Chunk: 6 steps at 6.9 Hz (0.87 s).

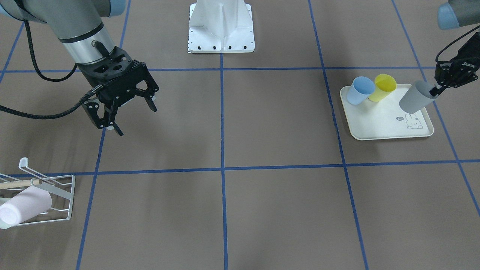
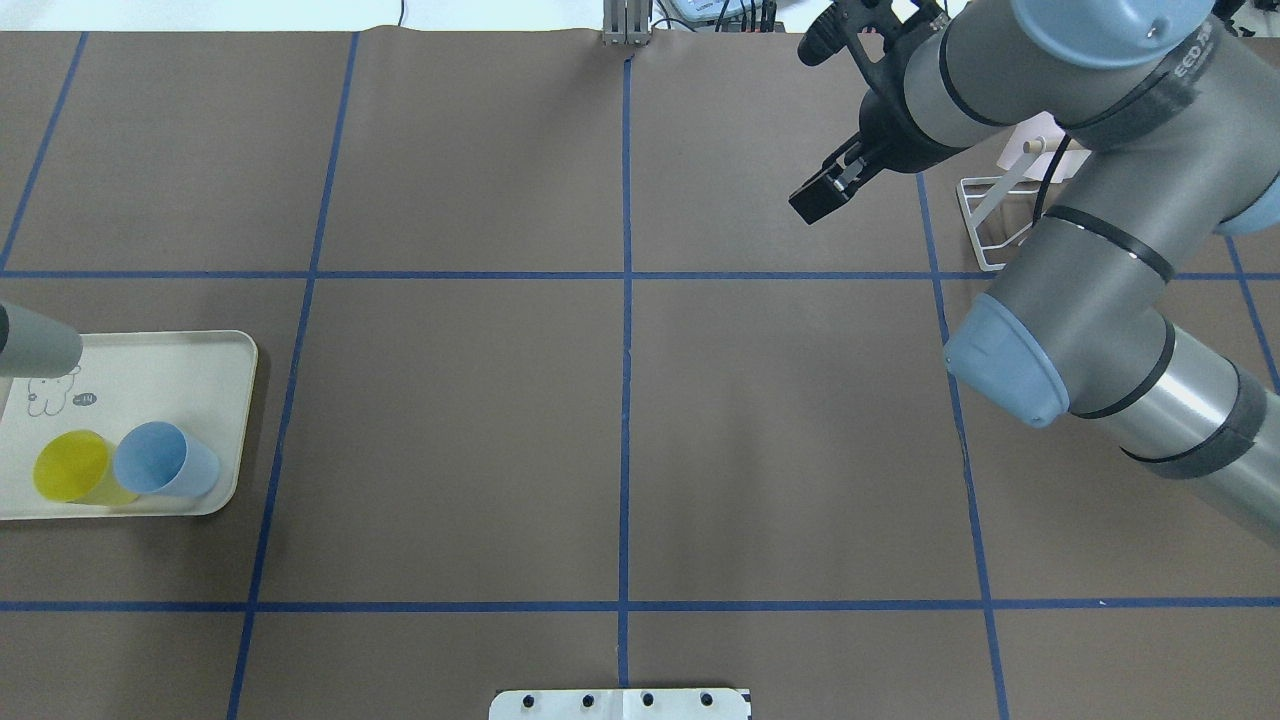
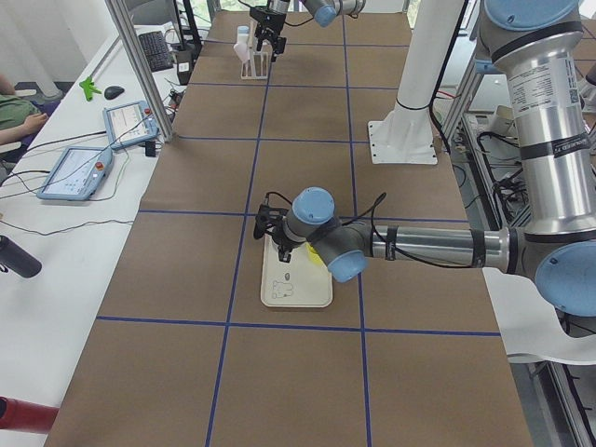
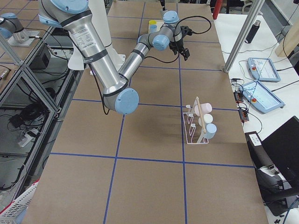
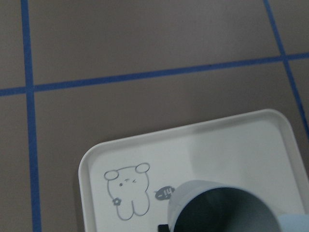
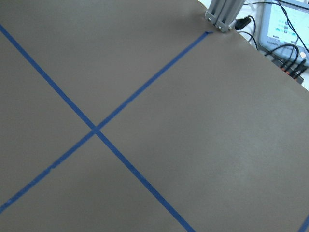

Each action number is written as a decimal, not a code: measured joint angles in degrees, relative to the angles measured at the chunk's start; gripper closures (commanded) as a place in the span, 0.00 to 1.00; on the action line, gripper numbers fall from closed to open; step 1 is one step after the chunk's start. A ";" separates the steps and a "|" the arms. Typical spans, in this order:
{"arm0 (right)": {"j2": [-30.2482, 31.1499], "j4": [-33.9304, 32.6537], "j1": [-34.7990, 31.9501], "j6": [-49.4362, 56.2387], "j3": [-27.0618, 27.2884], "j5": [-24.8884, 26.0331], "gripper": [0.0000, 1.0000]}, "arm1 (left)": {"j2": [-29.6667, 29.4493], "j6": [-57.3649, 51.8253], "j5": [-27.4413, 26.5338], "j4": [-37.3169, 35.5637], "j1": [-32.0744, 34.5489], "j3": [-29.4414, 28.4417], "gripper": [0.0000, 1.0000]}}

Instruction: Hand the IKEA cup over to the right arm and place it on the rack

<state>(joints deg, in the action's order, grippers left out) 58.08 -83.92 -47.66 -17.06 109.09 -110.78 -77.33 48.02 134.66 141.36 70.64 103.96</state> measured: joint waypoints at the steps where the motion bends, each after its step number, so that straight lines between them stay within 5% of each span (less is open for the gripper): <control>1: 0.18 5.24 1.84 -2.11 -1.04 1.54 0.01 | -2.88 8.26 2.48 0.00 0.26 1.73 1.00; 6: -0.64 22.48 11.80 -3.56 -4.24 10.10 0.01 | -21.12 44.21 10.48 0.80 -0.88 4.17 1.00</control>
<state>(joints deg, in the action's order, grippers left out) 57.44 -61.45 -35.86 -20.62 104.85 -100.68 -98.44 92.23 145.15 142.16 69.76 108.13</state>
